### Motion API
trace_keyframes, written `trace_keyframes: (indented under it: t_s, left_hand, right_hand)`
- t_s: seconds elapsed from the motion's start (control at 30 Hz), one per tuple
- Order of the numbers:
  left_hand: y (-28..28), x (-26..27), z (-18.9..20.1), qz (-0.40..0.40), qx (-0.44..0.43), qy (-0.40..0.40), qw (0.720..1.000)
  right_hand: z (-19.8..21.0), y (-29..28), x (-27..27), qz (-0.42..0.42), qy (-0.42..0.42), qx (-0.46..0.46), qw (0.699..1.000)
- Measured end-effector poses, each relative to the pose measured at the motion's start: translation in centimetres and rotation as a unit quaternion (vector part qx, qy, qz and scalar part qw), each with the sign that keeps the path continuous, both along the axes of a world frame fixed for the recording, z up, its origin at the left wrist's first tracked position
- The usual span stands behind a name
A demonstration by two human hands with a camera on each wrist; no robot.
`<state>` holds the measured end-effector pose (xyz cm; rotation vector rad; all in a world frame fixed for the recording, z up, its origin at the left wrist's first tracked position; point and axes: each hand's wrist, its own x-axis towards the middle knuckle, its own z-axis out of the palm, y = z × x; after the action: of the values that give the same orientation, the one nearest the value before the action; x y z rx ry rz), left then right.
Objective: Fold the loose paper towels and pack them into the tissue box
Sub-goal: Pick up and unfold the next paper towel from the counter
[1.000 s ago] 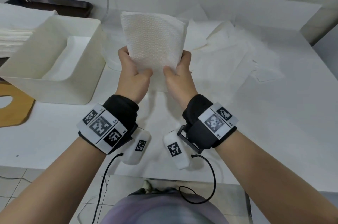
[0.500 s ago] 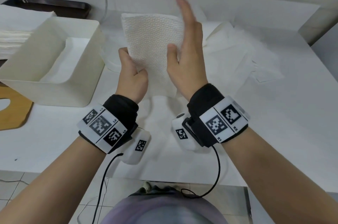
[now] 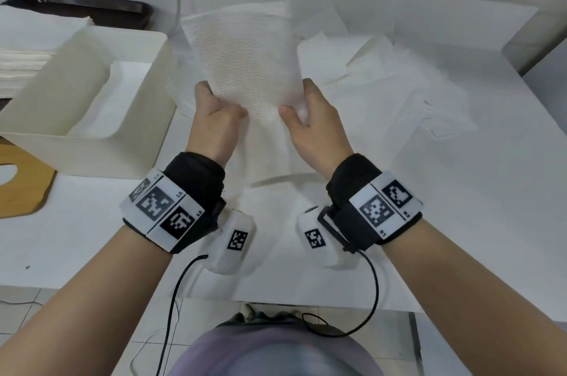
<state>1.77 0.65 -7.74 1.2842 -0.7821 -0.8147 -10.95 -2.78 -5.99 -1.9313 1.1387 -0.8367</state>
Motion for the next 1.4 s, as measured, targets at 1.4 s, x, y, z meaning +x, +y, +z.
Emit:
trace_keyframes:
  t_s: [1.4]
  left_hand:
    - [2.8, 3.0, 0.7, -0.069, 0.151, -0.109, 0.98]
  right_hand:
    - [0.8, -2.1, 1.8, 0.124, 0.026, 0.226, 0.966]
